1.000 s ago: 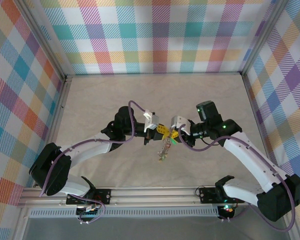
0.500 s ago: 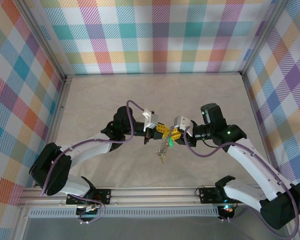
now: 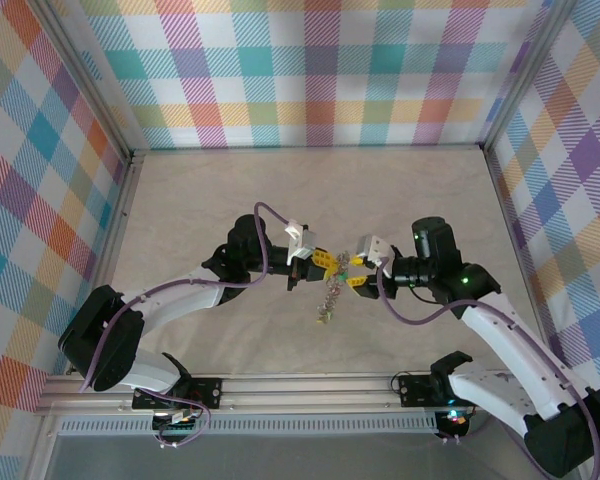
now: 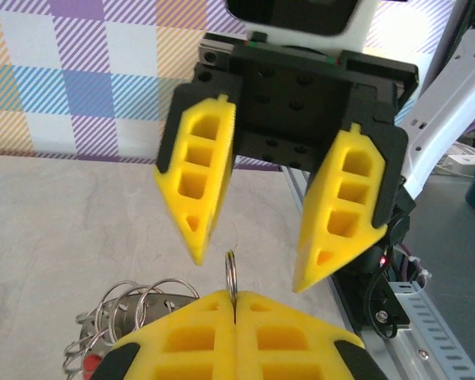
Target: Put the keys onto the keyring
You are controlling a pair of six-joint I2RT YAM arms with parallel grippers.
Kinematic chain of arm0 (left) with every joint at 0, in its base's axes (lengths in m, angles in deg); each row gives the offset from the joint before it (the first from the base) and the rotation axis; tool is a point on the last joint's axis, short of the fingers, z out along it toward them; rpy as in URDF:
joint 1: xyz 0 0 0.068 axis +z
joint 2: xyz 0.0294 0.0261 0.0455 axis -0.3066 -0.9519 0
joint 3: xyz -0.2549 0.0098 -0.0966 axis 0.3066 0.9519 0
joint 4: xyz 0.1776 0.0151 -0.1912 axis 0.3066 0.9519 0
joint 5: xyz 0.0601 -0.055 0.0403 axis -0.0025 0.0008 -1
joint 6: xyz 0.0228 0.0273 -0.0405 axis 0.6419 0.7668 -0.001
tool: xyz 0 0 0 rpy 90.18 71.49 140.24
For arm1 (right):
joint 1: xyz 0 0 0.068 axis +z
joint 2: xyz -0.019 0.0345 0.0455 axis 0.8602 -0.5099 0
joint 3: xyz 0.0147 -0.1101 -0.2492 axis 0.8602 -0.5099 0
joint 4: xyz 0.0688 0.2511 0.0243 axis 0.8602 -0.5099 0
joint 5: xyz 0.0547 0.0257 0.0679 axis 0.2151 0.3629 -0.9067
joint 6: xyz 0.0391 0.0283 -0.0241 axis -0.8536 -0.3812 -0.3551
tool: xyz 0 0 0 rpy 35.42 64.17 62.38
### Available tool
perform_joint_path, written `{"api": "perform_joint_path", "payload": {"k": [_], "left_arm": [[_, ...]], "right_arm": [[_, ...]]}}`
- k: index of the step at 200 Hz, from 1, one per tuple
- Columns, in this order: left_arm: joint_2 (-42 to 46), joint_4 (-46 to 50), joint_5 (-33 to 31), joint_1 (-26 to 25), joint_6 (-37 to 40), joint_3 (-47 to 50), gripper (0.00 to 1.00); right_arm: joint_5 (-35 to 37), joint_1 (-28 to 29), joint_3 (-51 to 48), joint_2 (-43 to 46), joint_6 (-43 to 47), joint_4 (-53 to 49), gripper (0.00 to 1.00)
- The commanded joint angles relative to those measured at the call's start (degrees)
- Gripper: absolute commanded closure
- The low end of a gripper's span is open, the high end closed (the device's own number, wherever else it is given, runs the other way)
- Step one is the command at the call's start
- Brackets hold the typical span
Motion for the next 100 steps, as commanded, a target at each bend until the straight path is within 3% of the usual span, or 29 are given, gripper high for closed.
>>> {"api": "perform_joint_path", "payload": {"k": [1, 32, 70, 100], "left_arm": [[1.46, -4.04, 0.39, -0.04, -0.44, 0.2, 1.0], [0.87, -4.94, 1.02, -0.05, -1.22, -0.36, 1.0], [0.64, -4.07, 1.64, -0.04, -1.22, -1.33, 1.0], [0.23, -4.79, 2.12, -0.04, -1.73, -1.43, 1.0]], "right_arm": [[-1.1, -0.36, -1.66, 0.82, -2.21, 1.05, 0.53], [0.08, -0.29, -5.77, 0.11, -7.31, 8.67, 0.5], [0.23, -0.26, -7.41, -2.32, -7.15, 12.43, 0.49], [-3.71, -0.26, -7.81, -2.58, -7.36, 15.11, 0.49]]}}
